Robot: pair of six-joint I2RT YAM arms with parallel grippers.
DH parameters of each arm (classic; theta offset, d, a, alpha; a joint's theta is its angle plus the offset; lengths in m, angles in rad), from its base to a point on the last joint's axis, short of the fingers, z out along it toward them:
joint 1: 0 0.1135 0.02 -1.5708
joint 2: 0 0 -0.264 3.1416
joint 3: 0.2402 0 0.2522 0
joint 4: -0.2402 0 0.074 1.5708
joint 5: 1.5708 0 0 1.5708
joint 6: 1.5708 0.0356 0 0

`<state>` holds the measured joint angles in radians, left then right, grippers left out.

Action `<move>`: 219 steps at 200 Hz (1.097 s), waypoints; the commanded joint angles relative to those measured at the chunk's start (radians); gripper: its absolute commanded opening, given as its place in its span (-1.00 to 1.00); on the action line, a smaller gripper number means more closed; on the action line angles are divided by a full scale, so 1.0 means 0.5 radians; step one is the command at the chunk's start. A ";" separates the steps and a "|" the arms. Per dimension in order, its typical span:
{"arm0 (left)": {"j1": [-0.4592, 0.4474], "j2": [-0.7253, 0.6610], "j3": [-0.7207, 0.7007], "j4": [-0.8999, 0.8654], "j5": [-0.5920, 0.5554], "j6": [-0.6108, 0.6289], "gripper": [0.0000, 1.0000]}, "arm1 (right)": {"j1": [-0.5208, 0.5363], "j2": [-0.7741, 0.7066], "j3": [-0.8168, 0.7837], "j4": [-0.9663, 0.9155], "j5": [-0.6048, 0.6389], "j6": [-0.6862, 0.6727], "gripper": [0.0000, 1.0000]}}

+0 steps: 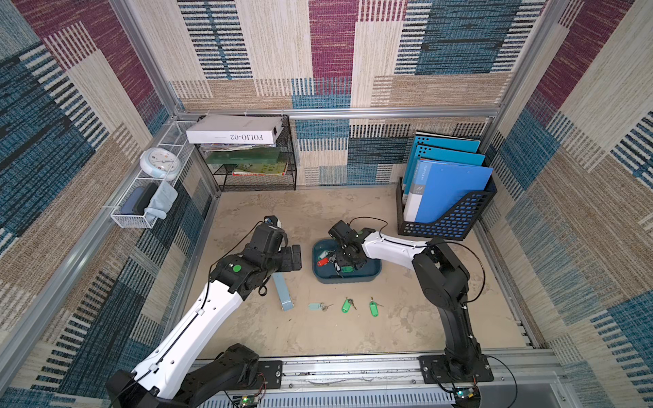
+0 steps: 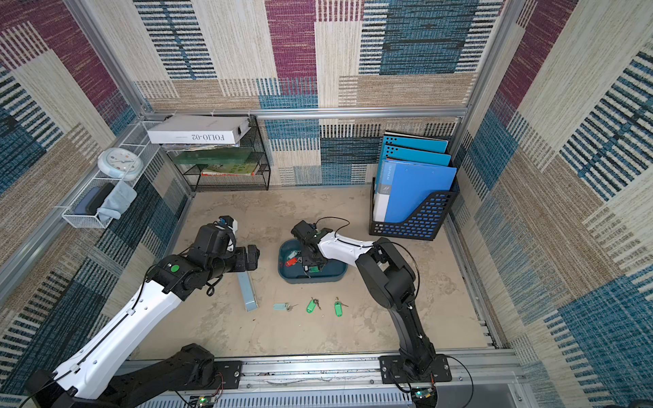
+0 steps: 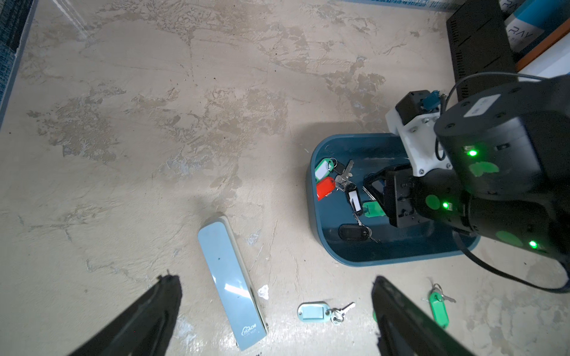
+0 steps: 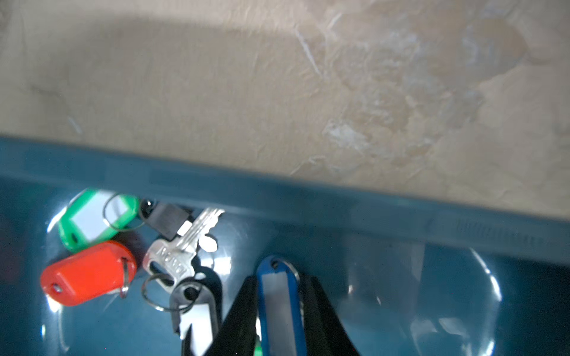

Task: Take the keys out of the storage box
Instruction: Pick up the key from the storage box, then place the key at the center of the board.

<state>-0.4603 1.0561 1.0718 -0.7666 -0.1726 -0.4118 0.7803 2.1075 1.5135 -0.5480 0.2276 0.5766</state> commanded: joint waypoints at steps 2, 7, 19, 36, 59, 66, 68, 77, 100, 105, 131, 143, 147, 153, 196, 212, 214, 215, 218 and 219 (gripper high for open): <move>0.007 0.002 0.001 -0.010 -0.034 0.014 0.98 | -0.002 0.026 0.007 -0.098 0.025 0.001 -0.65; 0.006 0.000 -0.001 -0.008 -0.033 0.014 0.98 | -0.002 0.023 0.019 -0.098 0.036 -0.005 -0.70; 0.006 0.002 -0.002 -0.010 -0.035 0.016 0.98 | -0.003 0.015 0.056 -0.100 0.052 -0.018 -0.79; 0.006 0.002 0.001 -0.010 -0.038 0.014 0.98 | -0.001 0.007 0.136 -0.120 0.075 -0.047 -0.87; 0.006 -0.004 0.001 -0.015 -0.044 0.014 0.98 | -0.005 -0.021 0.231 -0.162 0.082 -0.094 -0.92; 0.006 -0.005 0.001 -0.019 -0.047 0.014 0.98 | -0.002 -0.042 0.248 -0.172 0.079 -0.109 -0.95; 0.006 -0.006 0.001 -0.019 -0.047 0.014 0.98 | -0.002 -0.051 0.249 -0.174 0.077 -0.114 -0.95; 0.007 -0.013 0.001 -0.020 -0.050 0.014 0.98 | -0.001 -0.090 0.248 -0.165 0.059 -0.135 -0.99; 0.006 -0.019 -0.004 -0.019 -0.055 0.014 0.98 | 0.006 -0.270 0.182 -0.119 -0.031 -0.212 -1.00; 0.006 -0.020 -0.002 -0.022 -0.059 0.014 0.98 | 0.009 -0.318 0.158 -0.102 -0.058 -0.235 -1.00; 0.007 -0.026 0.001 -0.024 -0.063 0.012 0.98 | 0.084 -0.614 0.004 0.010 -0.278 -0.384 -1.00; 0.008 -0.028 0.001 -0.024 -0.066 0.011 0.98 | 0.148 -0.746 -0.104 0.080 -0.400 -0.343 -1.00; 0.009 -0.029 -0.002 -0.025 -0.065 0.011 0.98 | 0.179 -0.791 -0.151 0.121 -0.418 -0.317 -1.00; 0.009 -0.029 0.001 -0.025 -0.066 0.011 0.98 | 0.233 -0.850 -0.221 0.177 -0.445 -0.271 -1.00; 0.009 -0.037 -0.002 -0.030 -0.081 0.000 0.98 | 0.698 -0.894 -0.461 0.354 -0.486 -0.083 -1.00; 0.009 -0.046 -0.006 -0.032 -0.077 -0.002 0.98 | 0.770 -0.831 -0.490 0.337 -0.455 -0.005 -1.00; 0.009 -0.047 -0.007 -0.030 -0.076 -0.002 0.98 | 0.773 -0.824 -0.498 0.338 -0.457 0.007 -1.00; 0.009 -0.049 -0.008 -0.031 -0.077 -0.002 0.98 | 0.777 -0.821 -0.502 0.340 -0.458 0.017 -1.00; 0.009 -0.048 -0.008 -0.030 -0.078 -0.002 0.98 | 0.779 -0.814 -0.515 0.347 -0.462 0.040 -1.00; 0.009 -0.049 -0.008 -0.031 -0.076 -0.002 0.98 | 0.781 -0.812 -0.519 0.350 -0.464 0.050 -1.00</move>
<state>-0.4568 1.0374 1.0714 -0.7670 -0.1944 -0.4118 1.1450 1.6730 1.2793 -0.4007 -0.0139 0.5163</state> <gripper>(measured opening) 0.991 0.078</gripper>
